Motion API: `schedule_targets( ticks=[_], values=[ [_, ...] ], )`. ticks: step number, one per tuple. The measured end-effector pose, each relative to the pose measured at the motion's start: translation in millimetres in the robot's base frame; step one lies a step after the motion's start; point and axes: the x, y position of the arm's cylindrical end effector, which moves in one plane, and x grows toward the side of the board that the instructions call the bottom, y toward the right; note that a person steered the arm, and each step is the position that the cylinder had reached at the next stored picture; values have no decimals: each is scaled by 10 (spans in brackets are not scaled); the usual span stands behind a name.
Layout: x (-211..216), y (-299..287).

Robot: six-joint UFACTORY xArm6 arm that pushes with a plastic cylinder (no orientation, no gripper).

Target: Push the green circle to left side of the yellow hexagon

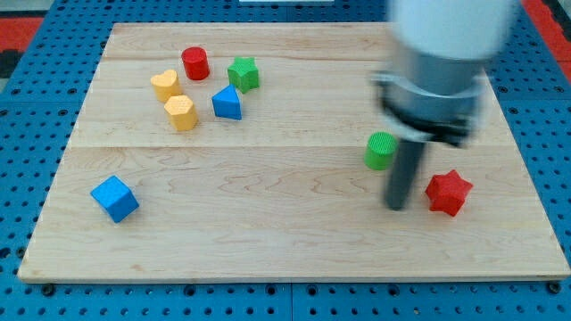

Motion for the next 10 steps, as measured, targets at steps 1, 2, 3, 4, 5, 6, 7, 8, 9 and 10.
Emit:
schedule_targets(
  ticks=[1,2,3,4,5,6,7,8,9,10],
  values=[
    [-386,498],
    [-637,384],
    [-749,-201],
    [-690,-1038],
    [-752,-1781],
    [-821,-1761],
    [-849,-1856],
    [-909,-1915],
    [-1027,-1972],
    [-1160,-1981]
  ],
)
